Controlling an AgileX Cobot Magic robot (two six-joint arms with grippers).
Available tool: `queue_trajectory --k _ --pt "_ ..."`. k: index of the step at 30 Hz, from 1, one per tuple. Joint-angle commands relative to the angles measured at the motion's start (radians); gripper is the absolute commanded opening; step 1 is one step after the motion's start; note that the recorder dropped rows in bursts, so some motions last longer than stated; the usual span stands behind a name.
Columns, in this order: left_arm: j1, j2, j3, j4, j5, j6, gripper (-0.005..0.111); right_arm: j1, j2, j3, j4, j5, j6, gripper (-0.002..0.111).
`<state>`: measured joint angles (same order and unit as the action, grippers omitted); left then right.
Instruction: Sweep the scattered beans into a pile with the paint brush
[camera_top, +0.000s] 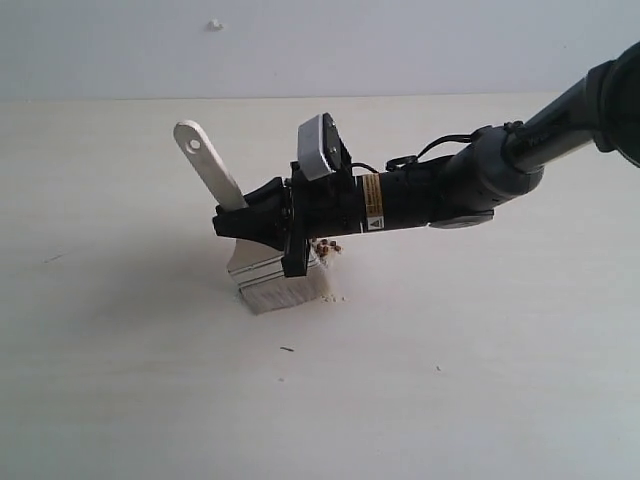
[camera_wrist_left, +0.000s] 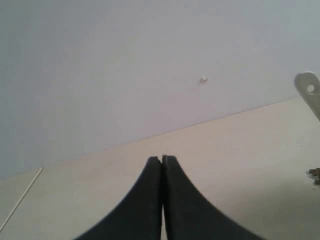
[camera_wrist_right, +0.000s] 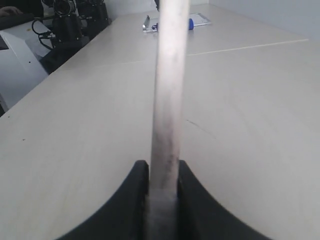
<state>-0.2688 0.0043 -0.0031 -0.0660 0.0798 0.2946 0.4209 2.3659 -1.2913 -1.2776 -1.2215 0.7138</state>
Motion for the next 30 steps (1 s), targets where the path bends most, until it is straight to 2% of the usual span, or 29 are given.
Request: queue_trajectory --k 1,12,20,30 --pt "0.001 -0.004 0.003 0.000 0.001 -0.007 0.000 -0.009 0.003 -0.056 -0.044 0.000 0.055 0.000" --pt "0.001 -0.004 0.003 0.000 0.001 -0.007 0.000 -0.008 -0.130 -0.075 -0.302 0.000 0.326 0.000" --pt "0.001 -0.004 0.003 0.000 0.001 -0.007 0.000 -0.010 -0.164 -0.070 -0.464 0.000 0.311 0.000" --pt "0.001 -0.004 0.003 0.000 0.001 -0.007 0.000 -0.010 -0.108 -0.070 -0.467 0.000 0.284 0.000"
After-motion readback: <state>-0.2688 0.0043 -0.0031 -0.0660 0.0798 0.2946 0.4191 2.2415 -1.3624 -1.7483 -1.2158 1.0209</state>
